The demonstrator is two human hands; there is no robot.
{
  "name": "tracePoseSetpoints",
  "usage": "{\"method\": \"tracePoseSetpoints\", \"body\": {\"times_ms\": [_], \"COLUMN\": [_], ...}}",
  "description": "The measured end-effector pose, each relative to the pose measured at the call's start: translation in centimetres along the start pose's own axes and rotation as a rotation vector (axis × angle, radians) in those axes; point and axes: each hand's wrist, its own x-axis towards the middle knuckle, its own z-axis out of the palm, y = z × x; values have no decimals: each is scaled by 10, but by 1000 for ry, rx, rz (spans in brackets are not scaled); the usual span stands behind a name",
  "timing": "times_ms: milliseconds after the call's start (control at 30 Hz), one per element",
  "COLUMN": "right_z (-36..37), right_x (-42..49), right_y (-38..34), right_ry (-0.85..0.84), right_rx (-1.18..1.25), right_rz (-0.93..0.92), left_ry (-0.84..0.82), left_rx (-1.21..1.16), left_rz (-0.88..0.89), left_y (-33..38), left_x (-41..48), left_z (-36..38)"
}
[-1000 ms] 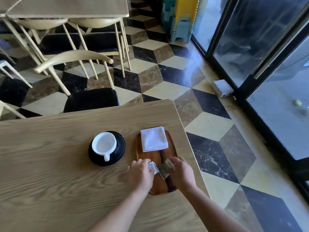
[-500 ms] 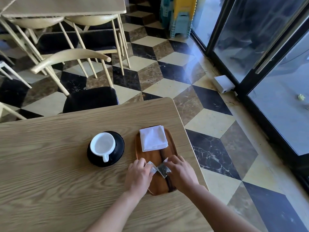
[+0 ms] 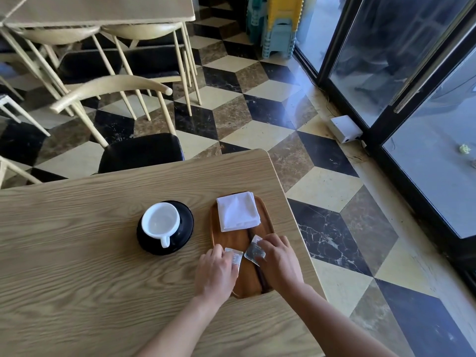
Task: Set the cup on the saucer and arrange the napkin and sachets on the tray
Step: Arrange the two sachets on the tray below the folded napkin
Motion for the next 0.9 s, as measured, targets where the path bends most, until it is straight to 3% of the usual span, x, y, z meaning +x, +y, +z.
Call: {"method": "tracePoseSetpoints", "body": {"times_ms": [167, 400, 600, 733, 900], "right_z": [1, 0, 0, 2, 2], "right_x": [0, -12, -13, -11, -10], "right_y": [-2, 2, 4, 4, 7], "right_ry": [-111, -6, -9, -22, -27], "right_rx": [-21, 72, 55, 41, 33], "right_rz": [-87, -76, -57, -46, -43], "left_ry": [-39, -47, 49, 161, 172], "left_rx": [87, 93, -126, -370, -192], "left_rz": [5, -46, -54, -191, -197], "left_y": [-1, 11, 9, 14, 9], "left_x": [1, 1, 4, 8, 3], "left_z": [1, -1, -3, -6, -7]}}
